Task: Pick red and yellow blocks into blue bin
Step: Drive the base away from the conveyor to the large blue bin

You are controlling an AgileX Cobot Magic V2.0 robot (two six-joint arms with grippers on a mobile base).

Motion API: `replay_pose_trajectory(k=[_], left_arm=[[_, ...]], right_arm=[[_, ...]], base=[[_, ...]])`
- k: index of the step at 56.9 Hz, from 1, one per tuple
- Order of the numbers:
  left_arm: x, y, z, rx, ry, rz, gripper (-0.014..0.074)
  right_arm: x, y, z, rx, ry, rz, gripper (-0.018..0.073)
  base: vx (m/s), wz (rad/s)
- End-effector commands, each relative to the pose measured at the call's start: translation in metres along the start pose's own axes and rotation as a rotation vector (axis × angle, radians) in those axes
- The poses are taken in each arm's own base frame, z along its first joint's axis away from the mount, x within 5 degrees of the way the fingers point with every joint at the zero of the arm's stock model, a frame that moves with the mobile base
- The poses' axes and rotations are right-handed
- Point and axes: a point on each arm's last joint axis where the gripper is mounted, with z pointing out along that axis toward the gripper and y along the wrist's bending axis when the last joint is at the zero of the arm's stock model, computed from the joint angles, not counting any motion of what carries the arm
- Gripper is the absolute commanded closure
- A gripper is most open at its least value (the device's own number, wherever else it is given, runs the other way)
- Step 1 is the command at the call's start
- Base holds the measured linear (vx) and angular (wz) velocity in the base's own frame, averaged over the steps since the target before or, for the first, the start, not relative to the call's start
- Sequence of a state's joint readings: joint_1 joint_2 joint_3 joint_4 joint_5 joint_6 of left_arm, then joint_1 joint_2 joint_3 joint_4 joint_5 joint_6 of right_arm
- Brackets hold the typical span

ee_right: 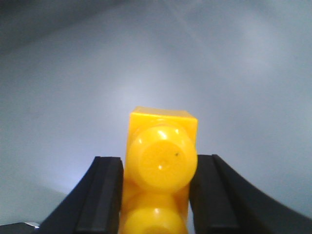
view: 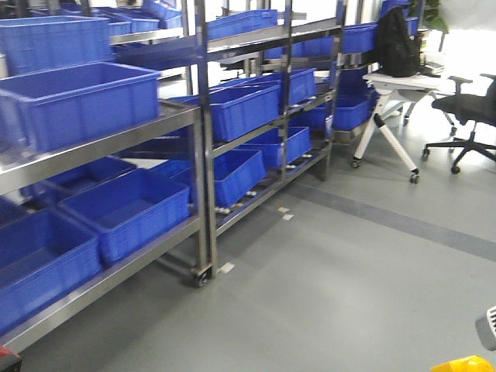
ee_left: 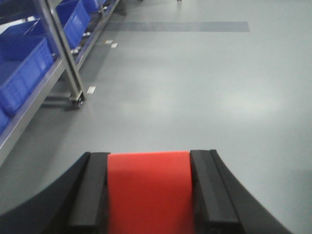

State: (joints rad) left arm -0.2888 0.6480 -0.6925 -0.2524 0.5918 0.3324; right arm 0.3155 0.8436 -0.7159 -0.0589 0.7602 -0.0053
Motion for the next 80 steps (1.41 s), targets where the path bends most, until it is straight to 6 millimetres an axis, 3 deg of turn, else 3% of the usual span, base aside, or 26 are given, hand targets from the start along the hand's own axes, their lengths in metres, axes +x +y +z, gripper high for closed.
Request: replay_pose_trajectory(k=[1, 80], left_arm=[[-0.0143, 0.0011, -0.0043, -0.015, -0.104, -0.007, 0.0332], [-0.0143, 0.0011, -0.0043, -0.015, -0.104, -0.007, 0.0332]], right_arm=[[-0.0125, -0.001, -0.0076, 0.009, -0.097, -0.021, 0.0349], [-0.0125, -0.001, -0.0076, 0.009, -0.097, -0.021, 0.0349]], base=[[0.51, -0.24], [0.49, -0.16]])
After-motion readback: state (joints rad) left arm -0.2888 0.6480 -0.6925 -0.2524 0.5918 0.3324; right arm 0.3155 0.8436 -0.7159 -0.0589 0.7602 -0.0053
